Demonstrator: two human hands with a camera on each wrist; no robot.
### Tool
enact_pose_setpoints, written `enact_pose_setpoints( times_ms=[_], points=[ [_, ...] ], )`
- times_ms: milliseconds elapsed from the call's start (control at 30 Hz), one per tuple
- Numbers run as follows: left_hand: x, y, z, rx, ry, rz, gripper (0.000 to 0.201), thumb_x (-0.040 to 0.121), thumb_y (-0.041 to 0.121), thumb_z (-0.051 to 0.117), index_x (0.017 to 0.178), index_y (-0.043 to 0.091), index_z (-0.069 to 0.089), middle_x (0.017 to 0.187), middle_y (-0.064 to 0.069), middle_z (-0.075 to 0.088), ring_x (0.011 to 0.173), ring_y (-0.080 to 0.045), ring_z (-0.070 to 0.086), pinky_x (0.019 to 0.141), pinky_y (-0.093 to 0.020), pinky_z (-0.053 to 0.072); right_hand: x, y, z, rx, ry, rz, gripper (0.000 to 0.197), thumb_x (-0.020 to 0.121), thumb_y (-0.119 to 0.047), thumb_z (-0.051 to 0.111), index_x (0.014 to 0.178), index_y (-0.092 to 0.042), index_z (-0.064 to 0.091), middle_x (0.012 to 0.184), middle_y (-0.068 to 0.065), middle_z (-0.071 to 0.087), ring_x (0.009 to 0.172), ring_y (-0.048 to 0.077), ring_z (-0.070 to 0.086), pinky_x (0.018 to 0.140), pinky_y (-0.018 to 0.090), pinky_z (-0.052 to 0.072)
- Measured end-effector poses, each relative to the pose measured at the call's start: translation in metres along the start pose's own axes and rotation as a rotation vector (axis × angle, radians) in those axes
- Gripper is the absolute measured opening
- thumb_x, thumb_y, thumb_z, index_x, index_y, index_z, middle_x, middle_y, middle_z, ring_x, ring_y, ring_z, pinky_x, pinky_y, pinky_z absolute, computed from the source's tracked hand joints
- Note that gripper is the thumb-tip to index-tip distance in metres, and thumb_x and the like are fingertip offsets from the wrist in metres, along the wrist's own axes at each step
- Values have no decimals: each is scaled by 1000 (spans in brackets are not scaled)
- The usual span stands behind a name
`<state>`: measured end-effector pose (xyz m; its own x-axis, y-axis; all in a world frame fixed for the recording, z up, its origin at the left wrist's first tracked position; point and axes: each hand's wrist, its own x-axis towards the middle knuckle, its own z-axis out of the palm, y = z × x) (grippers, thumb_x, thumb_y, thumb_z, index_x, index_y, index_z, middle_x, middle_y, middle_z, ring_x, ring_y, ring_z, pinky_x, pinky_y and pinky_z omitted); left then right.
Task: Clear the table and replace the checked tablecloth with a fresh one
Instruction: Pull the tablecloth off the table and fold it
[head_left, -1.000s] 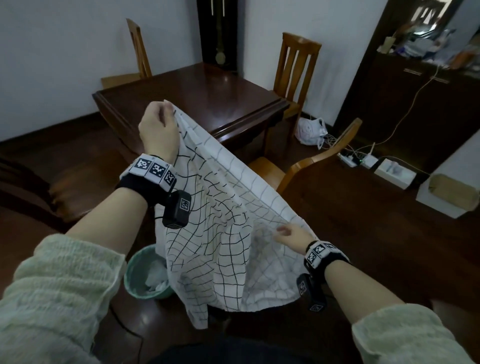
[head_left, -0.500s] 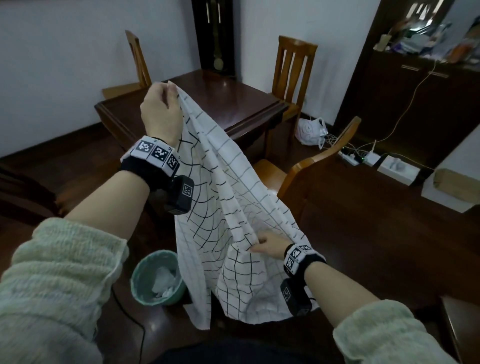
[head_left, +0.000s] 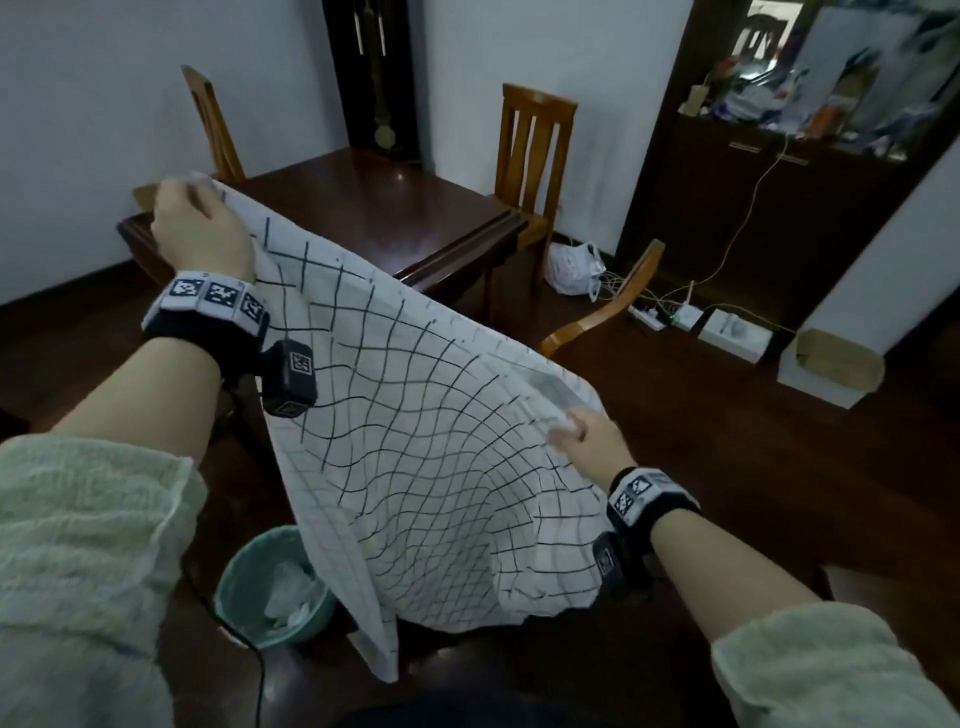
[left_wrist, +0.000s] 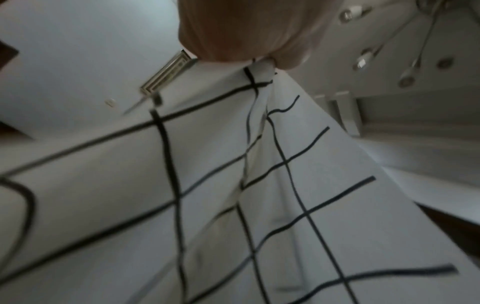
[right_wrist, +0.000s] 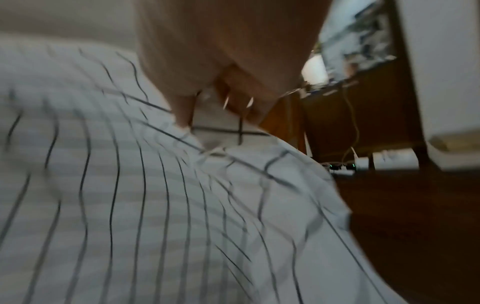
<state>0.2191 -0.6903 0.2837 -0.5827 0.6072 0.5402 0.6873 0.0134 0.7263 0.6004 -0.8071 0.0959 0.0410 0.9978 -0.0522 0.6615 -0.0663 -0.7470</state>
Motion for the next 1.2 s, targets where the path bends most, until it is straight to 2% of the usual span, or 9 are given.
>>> enact_pose_setpoints(
  times_ms=[100,200,333,433,567,633,867,1000,1200],
  points=[
    [3,20,5,-21,-7,45,28,100,30,33,99,12,55,115,-19,61,106,-30,56,86,-33,39,-18,24,28,-283,-349,142,28,93,-32,56,69,-27,43,67,-5,48,58,12,48,59,27,42],
    [-4,24,11,0,-30,45,38,101,32,35,110,3,58,115,-16,62,106,-29,56,84,-31,39,-29,34,37,-528,-541,193,23,88,-36,61,79,-21,46,78,-3,49,79,20,57,60,26,41],
    [-2,8,7,-3,-18,24,40,101,31,34,109,-1,57,114,-18,61,104,-30,57,83,-31,39,-43,59,40,-912,-738,278,79,74,-46,73,135,-4,44,133,14,51,129,37,37,103,44,39],
    [3,-2,0,13,-2,11,41,101,32,33,109,0,57,115,-18,61,104,-28,57,82,-29,38,-53,91,34,-1039,-804,337,94,74,-37,76,151,-21,24,157,10,24,145,37,15,115,56,19],
    [7,-8,-7,28,28,-36,33,100,37,32,94,16,57,116,-14,61,106,-26,56,85,-29,39,-54,102,16,-1003,-682,484,50,92,-24,52,140,-16,43,147,10,41,134,33,42,96,27,40],
    [2,-10,-6,27,23,-34,38,100,36,32,104,8,58,115,-14,61,105,-26,57,84,-29,39,-48,97,10,-1048,-469,434,30,96,-21,42,123,-22,54,128,2,58,118,23,56,91,33,39],
    [-22,-9,6,11,-19,9,41,101,35,34,106,2,57,107,-15,63,100,-29,58,81,-31,41,-58,96,23,-912,-763,601,66,77,-21,64,139,-13,41,141,14,42,122,39,50,93,49,49],
    [-30,-3,12,-31,-56,23,40,100,39,36,103,6,59,103,-12,65,97,-27,60,80,-31,44,-53,80,18,-875,-632,439,40,82,-30,54,119,-15,59,117,7,62,101,29,62,89,43,53],
    [-42,12,24,-175,-218,276,33,98,30,45,95,3,63,85,-7,62,76,-17,56,70,-20,39,-10,-4,14,-338,-266,197,47,95,-49,46,133,-23,49,129,0,57,111,19,58,92,36,49]
  ],
)
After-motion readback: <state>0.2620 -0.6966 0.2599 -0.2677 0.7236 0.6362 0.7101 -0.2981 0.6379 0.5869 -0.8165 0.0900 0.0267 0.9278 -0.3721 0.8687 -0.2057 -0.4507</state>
